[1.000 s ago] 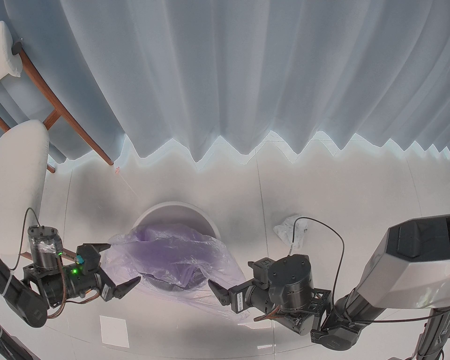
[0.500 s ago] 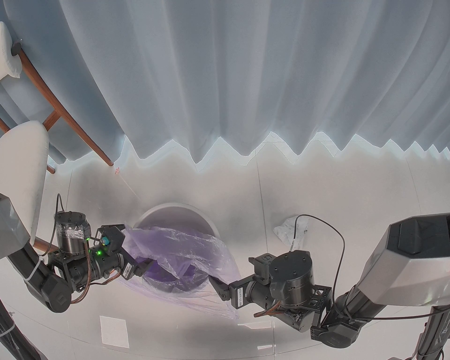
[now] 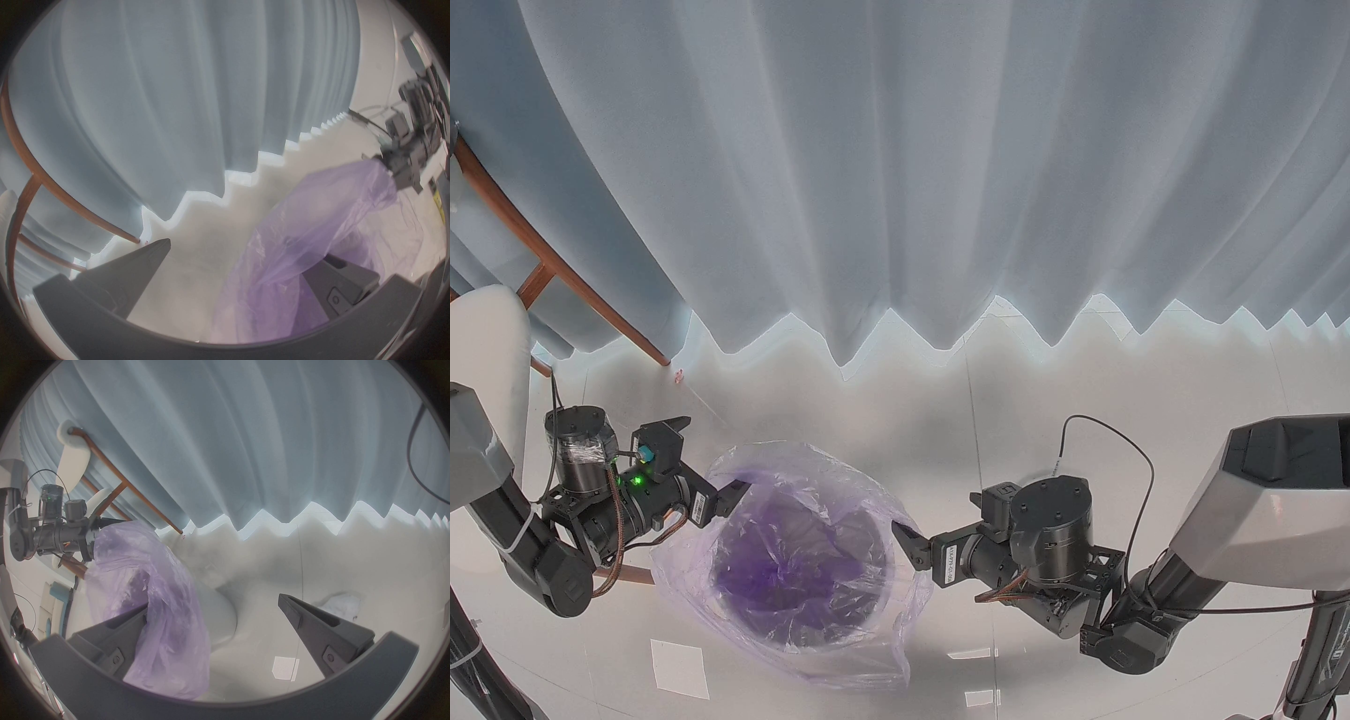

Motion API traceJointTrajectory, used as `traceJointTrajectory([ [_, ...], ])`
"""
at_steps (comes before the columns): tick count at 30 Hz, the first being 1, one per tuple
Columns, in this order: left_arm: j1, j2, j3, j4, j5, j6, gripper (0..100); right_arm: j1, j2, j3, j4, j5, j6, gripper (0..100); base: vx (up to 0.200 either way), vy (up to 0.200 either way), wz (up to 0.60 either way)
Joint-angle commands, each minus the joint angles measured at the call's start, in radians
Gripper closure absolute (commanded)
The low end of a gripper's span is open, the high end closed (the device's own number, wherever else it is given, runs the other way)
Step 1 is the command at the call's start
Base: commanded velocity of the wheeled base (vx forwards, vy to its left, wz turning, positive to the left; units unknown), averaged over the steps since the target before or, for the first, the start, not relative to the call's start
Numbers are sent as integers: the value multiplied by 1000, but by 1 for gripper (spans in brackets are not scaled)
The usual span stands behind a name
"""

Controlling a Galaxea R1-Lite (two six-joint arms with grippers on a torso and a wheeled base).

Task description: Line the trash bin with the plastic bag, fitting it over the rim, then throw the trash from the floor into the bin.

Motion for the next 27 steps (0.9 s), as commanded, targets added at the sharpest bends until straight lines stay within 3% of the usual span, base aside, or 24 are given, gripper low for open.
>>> traceJointTrajectory([
  [1,6,25,67,-109,-8,-113,0,-30,33,2,-20,5,2,0,0,0,0],
  [5,16,71,130,-215,-51,-257,0,-64,86,-36,-67,29,4,0,0,0,0],
  [16,194,330,16,-278,-97,-271,0,-117,223,-226,-69,48,7,0,0,0,0],
  [20,280,413,-57,-278,-171,-279,0,-122,277,-259,-69,52,7,0,0,0,0],
  [27,288,466,-80,-278,-174,-357,0,-122,346,-298,-74,54,5,0,0,0,0],
])
